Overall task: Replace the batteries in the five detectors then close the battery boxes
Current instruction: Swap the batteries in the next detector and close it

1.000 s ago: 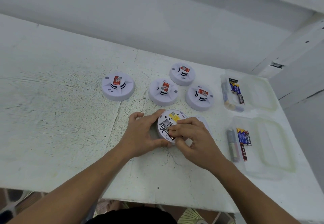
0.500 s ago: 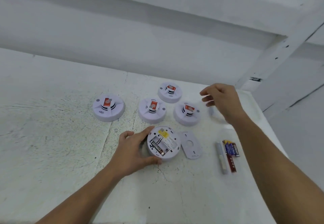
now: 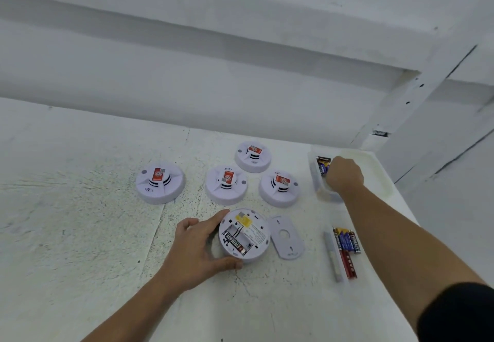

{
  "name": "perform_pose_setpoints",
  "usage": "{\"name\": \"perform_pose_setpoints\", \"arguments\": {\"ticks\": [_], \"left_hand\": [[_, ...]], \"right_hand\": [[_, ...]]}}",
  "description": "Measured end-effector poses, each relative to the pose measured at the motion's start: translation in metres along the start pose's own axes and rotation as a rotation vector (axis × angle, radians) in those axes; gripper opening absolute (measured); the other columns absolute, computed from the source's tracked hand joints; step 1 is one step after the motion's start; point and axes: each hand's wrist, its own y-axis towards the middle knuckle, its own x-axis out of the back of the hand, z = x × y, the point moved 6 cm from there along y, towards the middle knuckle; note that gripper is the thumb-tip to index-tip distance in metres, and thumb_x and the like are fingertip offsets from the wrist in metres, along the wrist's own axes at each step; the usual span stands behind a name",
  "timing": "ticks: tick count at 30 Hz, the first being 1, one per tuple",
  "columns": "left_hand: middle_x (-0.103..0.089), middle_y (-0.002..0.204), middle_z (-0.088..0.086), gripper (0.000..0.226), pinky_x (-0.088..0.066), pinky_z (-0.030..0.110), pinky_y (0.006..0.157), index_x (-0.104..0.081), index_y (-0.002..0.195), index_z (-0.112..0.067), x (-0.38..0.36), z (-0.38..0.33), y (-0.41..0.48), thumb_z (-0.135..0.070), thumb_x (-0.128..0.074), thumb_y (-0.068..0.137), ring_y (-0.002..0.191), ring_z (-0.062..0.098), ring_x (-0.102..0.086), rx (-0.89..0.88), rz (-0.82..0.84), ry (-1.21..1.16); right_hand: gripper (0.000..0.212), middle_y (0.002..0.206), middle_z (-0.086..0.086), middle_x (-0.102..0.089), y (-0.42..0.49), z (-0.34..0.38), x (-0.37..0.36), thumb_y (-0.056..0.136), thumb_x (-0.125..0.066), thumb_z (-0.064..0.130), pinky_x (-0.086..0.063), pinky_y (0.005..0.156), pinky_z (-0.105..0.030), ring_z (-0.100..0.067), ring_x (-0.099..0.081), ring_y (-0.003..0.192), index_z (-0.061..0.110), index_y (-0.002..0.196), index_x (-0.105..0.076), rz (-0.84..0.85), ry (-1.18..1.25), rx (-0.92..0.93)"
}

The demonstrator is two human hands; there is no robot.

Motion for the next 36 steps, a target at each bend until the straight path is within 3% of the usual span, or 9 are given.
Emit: {"name": "perform_pose_setpoints", "arguments": {"ticks": [4,9,11,14,17,21,28,32,36], "left_hand": [[-0.044,0.113,-0.052,0.080,-0.006,0.006,0.097,-0.025,0.116,-0.078,-0.001,-0.001,0.001,-0.070,-0.070,0.050,0.106,-0.024,-0.031,0.003,0.011,-0.016],[-0.040,0.112,-0.054,0.074,-0.009,0.009,0.098,-0.036,0.114,-0.062,0.000,0.000,0.000,-0.070,-0.069,0.049,0.104,-0.028,-0.029,0.009,0.013,-0.013],[-0.038,0.111,-0.057,0.075,-0.009,0.009,0.098,-0.034,0.115,-0.061,0.000,0.000,0.001,-0.071,-0.067,0.048,0.103,-0.029,-0.027,0.007,0.016,-0.004],[-0.035,0.111,-0.058,0.076,-0.008,0.008,0.097,-0.032,0.116,-0.061,0.000,0.000,0.001,-0.074,-0.065,0.048,0.105,-0.029,-0.026,0.005,0.016,0.014],[-0.039,0.108,-0.056,0.081,-0.010,0.010,0.098,-0.033,0.120,-0.057,-0.001,0.003,0.001,-0.074,-0.066,0.048,0.106,-0.029,-0.026,0.001,0.014,0.026],[-0.054,0.095,-0.046,0.084,-0.012,0.012,0.098,-0.034,0.123,-0.055,-0.002,0.005,0.001,-0.076,-0.065,0.048,0.105,-0.028,-0.027,-0.002,0.001,0.034],[-0.050,0.095,-0.044,0.091,-0.012,0.012,0.097,-0.030,0.125,-0.053,-0.001,0.003,0.003,-0.083,-0.060,0.044,0.104,-0.033,-0.020,0.008,0.017,0.055],[-0.045,0.101,-0.041,0.103,-0.017,0.023,0.095,-0.030,0.130,-0.049,-0.002,0.003,0.003,-0.089,-0.055,0.038,0.101,-0.036,-0.014,0.025,0.041,0.067],[-0.047,0.104,-0.038,0.112,-0.015,0.023,0.098,-0.036,0.139,-0.039,-0.004,0.010,0.002,-0.096,-0.040,0.043,0.104,-0.032,-0.019,0.009,0.043,0.087]], "right_hand": [[0.010,0.090,-0.015,-0.053,0.002,0.000,-0.004,0.090,-0.047,0.001,-0.041,0.069,-0.031,-0.036,-0.059,0.098,0.001,0.094,-0.055,0.029,-0.010,0.004],[0.025,0.065,-0.010,-0.045,0.012,-0.005,-0.002,0.080,-0.047,-0.005,-0.033,0.049,-0.024,-0.024,-0.046,0.057,0.008,0.061,-0.037,0.045,0.077,0.032],[0.020,0.062,-0.014,-0.053,0.019,-0.011,0.001,0.074,-0.049,-0.009,-0.046,0.052,-0.028,-0.023,-0.050,0.049,0.007,0.062,-0.045,0.046,0.201,0.008],[0.022,0.079,-0.016,-0.060,0.019,-0.023,0.009,0.073,-0.056,-0.014,-0.058,0.065,-0.039,-0.029,-0.060,0.060,0.008,0.075,-0.055,0.059,0.677,-0.149],[0.021,0.081,-0.015,-0.057,0.003,-0.018,0.016,0.083,-0.054,-0.012,-0.056,0.047,-0.027,-0.025,-0.057,0.062,0.006,0.093,-0.057,0.187,1.265,-0.230],[0.019,0.077,-0.011,-0.057,-0.030,0.001,0.024,0.091,-0.048,0.001,-0.056,0.055,-0.024,-0.020,-0.058,0.065,0.008,0.097,-0.064,0.391,1.671,-0.245],[0.018,0.082,-0.013,-0.053,-0.075,0.030,0.024,0.089,-0.048,-0.004,-0.060,0.073,-0.040,-0.024,-0.069,0.062,-0.007,0.094,-0.065,0.551,1.839,-0.157],[0.015,0.081,-0.017,-0.057,-0.097,0.044,0.017,0.087,-0.048,-0.012,-0.061,0.067,-0.037,-0.038,-0.070,0.079,-0.003,0.090,-0.060,0.627,1.756,-0.123],[0.019,0.075,-0.016,-0.060,-0.112,0.057,0.005,0.084,-0.049,-0.015,-0.060,0.060,-0.027,-0.031,-0.070,0.075,0.001,0.076,-0.055,0.673,1.673,-0.095]]}}
